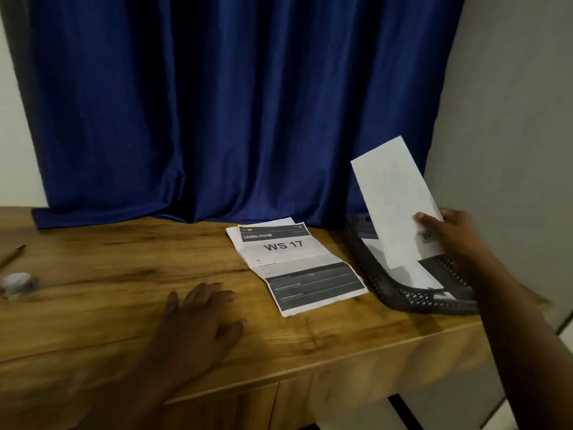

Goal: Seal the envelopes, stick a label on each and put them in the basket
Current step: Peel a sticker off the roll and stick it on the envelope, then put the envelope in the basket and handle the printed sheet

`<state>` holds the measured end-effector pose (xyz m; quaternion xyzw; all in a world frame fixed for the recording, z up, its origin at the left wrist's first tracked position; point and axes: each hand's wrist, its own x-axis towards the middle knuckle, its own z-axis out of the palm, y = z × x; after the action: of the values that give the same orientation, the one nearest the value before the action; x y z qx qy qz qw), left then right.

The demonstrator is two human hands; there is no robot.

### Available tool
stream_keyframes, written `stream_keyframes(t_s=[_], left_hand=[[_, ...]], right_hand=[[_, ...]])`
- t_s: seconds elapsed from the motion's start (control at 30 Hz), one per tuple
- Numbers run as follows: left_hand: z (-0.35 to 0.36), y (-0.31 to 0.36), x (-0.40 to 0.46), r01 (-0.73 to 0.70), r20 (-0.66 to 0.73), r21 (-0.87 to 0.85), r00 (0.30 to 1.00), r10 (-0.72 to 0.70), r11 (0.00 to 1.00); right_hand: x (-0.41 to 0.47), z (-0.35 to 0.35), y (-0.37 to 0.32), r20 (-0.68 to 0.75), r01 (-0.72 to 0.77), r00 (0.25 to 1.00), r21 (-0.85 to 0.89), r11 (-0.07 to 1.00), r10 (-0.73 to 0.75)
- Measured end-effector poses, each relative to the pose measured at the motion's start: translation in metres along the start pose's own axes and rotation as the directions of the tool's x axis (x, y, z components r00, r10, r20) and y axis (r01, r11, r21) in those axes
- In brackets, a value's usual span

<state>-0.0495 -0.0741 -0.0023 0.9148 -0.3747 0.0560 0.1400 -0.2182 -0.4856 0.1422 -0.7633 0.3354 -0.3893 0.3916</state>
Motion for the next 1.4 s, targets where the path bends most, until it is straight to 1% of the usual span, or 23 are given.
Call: stream_keyframes(t_s=[0.1,0.23,0.3,0.37,0.47,0.6,0.63,0.7,0.77,0.83,0.9,0.97,1.0,1.07,1.17,1.23,1.3,1.4], left_hand=[[-0.002,0.0,-0.003,-0.009,0.001,0.008,1.0,0.009,1.0],[-0.004,0.003,-0.003,-0.009,0.025,-0.002,1.0,0.009,1.0],[-0.004,0.003,-0.003,-0.008,0.033,0.004,0.999,0.008,1.0],[-0.002,0.003,-0.002,-0.009,0.033,0.007,0.999,0.009,1.0],[-0.001,0.002,-0.002,-0.008,0.028,-0.011,1.0,0.008,1.0],[-0.001,0.001,-0.003,-0.013,0.019,-0.032,1.0,0.014,0.999],[-0.001,0.002,-0.003,-0.013,0.02,-0.031,1.0,0.014,0.999],[-0.002,0.002,-0.003,-0.007,0.017,-0.027,1.0,0.008,1.0],[-0.001,0.003,-0.003,0.0,0.01,-0.023,1.0,0.0,1.0],[-0.001,0.003,-0.003,0.003,0.0,-0.025,1.0,-0.003,1.0],[-0.001,0.004,-0.004,0.005,-0.002,-0.044,1.0,-0.005,0.999],[-0.002,0.004,-0.004,0.001,0.0,-0.049,1.0,-0.001,0.999],[-0.002,0.004,-0.004,-0.001,0.003,-0.049,1.0,0.002,0.999],[-0.002,0.003,-0.004,-0.002,0.005,-0.052,1.0,0.002,0.999],[0.0,0.002,-0.005,-0.006,-0.008,-0.061,1.0,0.005,0.998],[0.0,0.002,-0.005,-0.008,-0.013,-0.073,1.0,0.007,0.997],[0.001,0.002,-0.005,-0.009,-0.021,-0.073,1.0,0.008,0.997],[0.001,0.002,-0.004,-0.009,-0.029,-0.076,1.0,0.007,0.997]], right_hand=[[0.02,-0.008,0.024,0.012,-0.114,0.993,-0.17,0.979,0.118],[0.029,-0.006,0.044,0.083,-0.262,0.945,-0.391,0.882,0.318],[0.026,-0.002,0.051,0.114,-0.303,0.911,-0.466,0.831,0.396],[0.023,0.002,0.055,0.114,-0.316,0.894,-0.524,0.791,0.433],[0.018,0.002,0.054,0.077,-0.24,0.915,-0.688,0.685,0.397],[0.018,0.0,0.053,0.085,-0.194,0.927,-0.724,0.661,0.366],[0.018,0.0,0.052,0.075,-0.17,0.939,-0.749,0.641,0.336],[0.017,-0.001,0.045,0.057,-0.089,0.974,-0.792,0.604,0.218],[0.015,0.002,0.035,0.06,0.009,0.996,-0.773,0.635,0.059],[0.012,0.01,0.024,0.102,0.168,0.986,-0.706,0.688,-0.135],[-0.002,0.024,0.009,0.18,0.347,0.936,-0.617,0.707,-0.303],[-0.026,0.044,-0.006,0.295,0.483,0.876,-0.511,0.711,-0.383],[-0.04,0.055,-0.012,0.355,0.517,0.852,-0.448,0.73,-0.385],[-0.067,0.081,-0.017,0.472,0.533,0.81,-0.348,0.771,-0.348],[-0.102,0.118,-0.014,0.608,0.528,0.745,-0.29,0.798,-0.272],[-0.119,0.138,-0.005,0.637,0.541,0.724,-0.288,0.79,-0.263],[-0.134,0.153,0.005,0.626,0.526,0.739,-0.304,0.794,-0.249],[-0.143,0.165,0.016,0.591,0.575,0.749,-0.354,0.737,-0.301]])
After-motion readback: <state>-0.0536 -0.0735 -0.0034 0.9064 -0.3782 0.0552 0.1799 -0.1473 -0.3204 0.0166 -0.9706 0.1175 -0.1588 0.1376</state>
